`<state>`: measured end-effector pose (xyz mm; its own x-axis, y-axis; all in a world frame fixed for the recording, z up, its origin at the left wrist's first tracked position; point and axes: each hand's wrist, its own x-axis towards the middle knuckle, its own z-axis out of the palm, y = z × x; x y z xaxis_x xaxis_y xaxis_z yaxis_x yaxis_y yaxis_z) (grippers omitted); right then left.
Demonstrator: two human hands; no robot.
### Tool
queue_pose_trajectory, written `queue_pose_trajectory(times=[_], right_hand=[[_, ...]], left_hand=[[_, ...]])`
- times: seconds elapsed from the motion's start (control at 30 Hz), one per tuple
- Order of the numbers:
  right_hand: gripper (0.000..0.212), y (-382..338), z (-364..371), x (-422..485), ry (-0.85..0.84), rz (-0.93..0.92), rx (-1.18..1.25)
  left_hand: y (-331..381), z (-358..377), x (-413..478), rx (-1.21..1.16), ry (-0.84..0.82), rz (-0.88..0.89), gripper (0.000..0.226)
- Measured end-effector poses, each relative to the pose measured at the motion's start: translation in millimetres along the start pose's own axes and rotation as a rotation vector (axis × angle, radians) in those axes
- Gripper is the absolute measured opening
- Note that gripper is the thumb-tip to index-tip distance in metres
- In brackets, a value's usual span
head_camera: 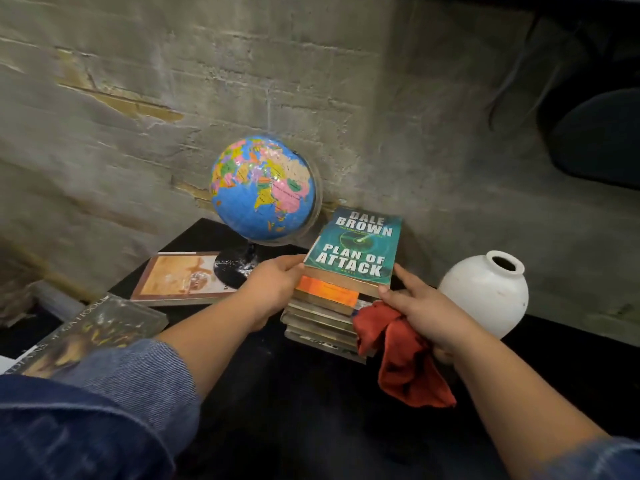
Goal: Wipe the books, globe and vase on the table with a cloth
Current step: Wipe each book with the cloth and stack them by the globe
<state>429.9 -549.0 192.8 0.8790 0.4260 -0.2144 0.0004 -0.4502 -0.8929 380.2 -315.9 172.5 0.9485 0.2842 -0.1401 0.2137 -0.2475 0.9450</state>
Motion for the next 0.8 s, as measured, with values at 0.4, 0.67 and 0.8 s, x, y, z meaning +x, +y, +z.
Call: queue_pose_trajectory(times=[0.4, 0.67, 0.8], right_hand=[[0.066, 1.5, 9.3, -18.7, -0.008, -0.081, 0.066], [0.084, 9.8, 9.9, 14.7, 0.155, 0.087, 0.207], [0.067, 11.9, 7.2, 24.8, 0.128, 0.109, 0.256]], left_hand=[[-0.2, 1.9, -25.4, 0.002, 0.161, 0.053, 0.032], [-9.4, -9.6, -8.9, 0.168, -0.092, 0.136, 0.072], [-12.9, -8.8, 0.5, 0.313, -0.073, 0.167, 0.079]])
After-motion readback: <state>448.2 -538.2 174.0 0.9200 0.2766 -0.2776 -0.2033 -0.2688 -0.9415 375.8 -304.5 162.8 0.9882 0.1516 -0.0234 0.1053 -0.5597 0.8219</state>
